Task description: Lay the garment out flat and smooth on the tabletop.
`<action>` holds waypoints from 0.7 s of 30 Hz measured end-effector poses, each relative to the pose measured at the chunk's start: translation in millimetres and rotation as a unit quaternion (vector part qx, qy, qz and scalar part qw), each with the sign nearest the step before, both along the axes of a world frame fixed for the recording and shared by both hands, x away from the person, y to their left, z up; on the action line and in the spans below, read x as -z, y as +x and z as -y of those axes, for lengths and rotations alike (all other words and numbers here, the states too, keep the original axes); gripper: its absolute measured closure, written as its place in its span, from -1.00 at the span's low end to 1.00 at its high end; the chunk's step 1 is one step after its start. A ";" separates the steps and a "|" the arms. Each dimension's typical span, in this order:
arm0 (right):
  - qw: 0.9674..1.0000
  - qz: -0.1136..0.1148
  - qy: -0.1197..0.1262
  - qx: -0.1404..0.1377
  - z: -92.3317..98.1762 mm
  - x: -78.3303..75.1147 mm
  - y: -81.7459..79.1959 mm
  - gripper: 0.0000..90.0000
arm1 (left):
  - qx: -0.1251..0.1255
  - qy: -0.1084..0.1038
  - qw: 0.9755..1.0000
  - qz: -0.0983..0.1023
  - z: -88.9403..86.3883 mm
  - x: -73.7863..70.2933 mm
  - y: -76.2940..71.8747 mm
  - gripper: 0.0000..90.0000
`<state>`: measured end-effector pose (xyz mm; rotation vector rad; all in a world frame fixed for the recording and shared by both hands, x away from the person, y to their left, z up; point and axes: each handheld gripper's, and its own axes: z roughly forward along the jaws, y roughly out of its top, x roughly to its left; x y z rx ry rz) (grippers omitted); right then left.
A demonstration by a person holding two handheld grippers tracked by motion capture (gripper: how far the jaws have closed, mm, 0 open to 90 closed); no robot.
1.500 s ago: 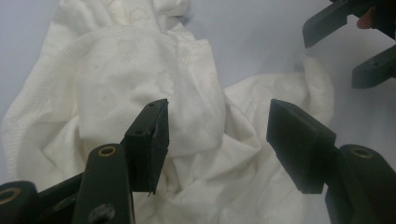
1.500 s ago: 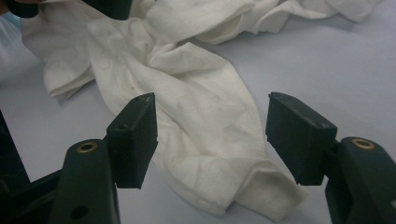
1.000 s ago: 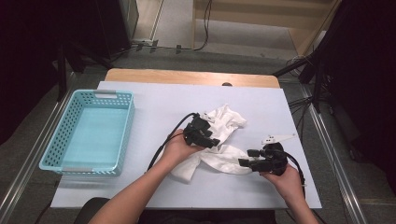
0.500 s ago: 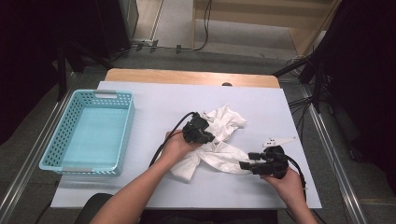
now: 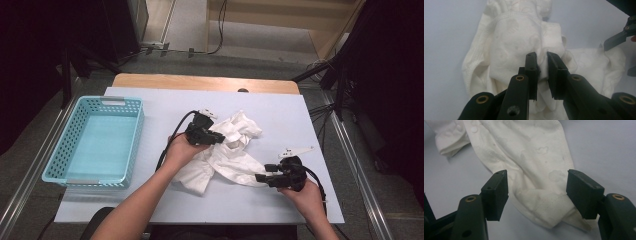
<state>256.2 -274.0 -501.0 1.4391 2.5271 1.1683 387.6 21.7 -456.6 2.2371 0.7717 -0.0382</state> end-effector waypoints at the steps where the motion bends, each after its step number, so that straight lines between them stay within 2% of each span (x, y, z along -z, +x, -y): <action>1: 1.000 0.000 -0.001 0.001 -0.3 0.4 0.2 -0.28 | -0.003 -0.003 1.000 -0.002 -2.0 -0.4 1.2 0.76; 6: 1.000 -0.005 -0.005 -0.003 -0.8 2.4 1.6 -0.28 | -0.009 -0.011 1.000 -0.006 -7.7 -3.9 3.9 0.76; 10: 1.000 -0.007 -0.007 -0.004 -1.8 4.0 2.4 -0.27 | -0.024 -0.027 0.999 -0.011 -17.7 -7.9 8.4 0.76; 15: 1.000 -0.005 -0.007 -0.006 -2.9 3.9 2.5 -0.27 | -0.032 -0.024 0.999 -0.010 -24.7 -8.5 12.0 0.74; 17: 1.000 -0.004 -0.007 -0.006 -3.3 3.7 2.4 -0.27 | -0.033 -0.027 0.999 -0.016 -26.7 -7.9 13.4 0.74; 19: 1.000 -0.005 -0.007 -0.006 -3.4 3.7 2.4 -0.27 | -0.033 -0.029 0.999 -0.031 -28.1 -6.6 15.2 0.69; 21: 1.000 -0.004 -0.008 -0.007 -3.3 3.7 2.4 -0.27 | -0.030 -0.026 0.999 -0.028 -26.9 -5.2 15.3 0.66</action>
